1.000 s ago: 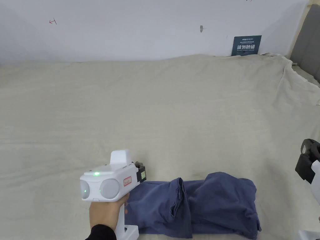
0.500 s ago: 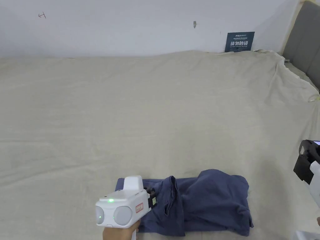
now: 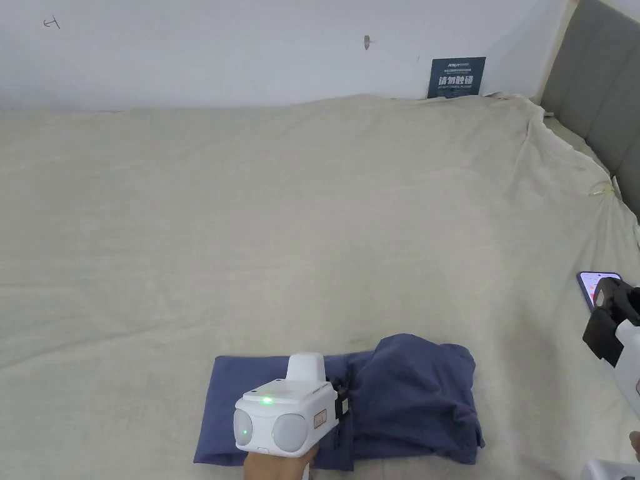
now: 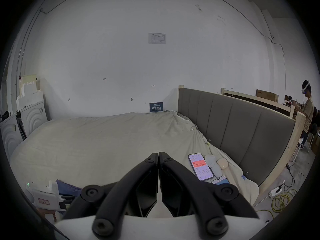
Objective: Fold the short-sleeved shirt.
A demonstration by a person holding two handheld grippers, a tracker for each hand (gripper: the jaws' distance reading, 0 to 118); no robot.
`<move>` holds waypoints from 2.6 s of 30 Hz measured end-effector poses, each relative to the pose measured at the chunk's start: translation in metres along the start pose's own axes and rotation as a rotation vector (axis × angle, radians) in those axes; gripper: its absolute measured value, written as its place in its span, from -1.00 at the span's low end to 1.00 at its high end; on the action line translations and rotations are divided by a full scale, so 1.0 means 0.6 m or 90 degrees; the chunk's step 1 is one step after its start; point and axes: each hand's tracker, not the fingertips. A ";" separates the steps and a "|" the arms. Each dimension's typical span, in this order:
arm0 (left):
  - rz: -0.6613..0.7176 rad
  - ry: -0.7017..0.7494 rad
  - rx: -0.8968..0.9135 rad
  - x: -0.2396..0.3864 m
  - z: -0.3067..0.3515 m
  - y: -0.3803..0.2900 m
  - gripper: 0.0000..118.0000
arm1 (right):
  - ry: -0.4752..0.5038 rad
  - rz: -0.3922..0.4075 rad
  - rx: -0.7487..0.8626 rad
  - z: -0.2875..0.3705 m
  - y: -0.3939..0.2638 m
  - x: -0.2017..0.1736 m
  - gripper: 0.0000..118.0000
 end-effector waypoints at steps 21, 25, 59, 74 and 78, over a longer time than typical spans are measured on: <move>0.084 -0.150 -0.007 -0.208 0.207 0.125 -1.00 | 0.032 0.010 0.011 -0.007 0.017 -0.042 -1.00; 0.145 -0.146 -0.064 -0.283 0.216 0.109 -0.59 | 0.041 0.014 0.007 -0.012 0.017 -0.057 -1.00; 0.236 -0.224 -0.151 -0.377 0.083 0.044 -0.66 | 0.033 0.048 -0.027 -0.030 0.010 -0.083 -1.00; 0.232 -0.130 -0.108 -0.399 0.189 0.061 -0.80 | 0.043 0.033 -0.012 -0.027 0.019 -0.077 -1.00; 0.251 -0.069 -0.091 -0.437 0.255 0.059 -0.80 | 0.057 0.030 -0.008 -0.028 0.020 -0.086 -1.00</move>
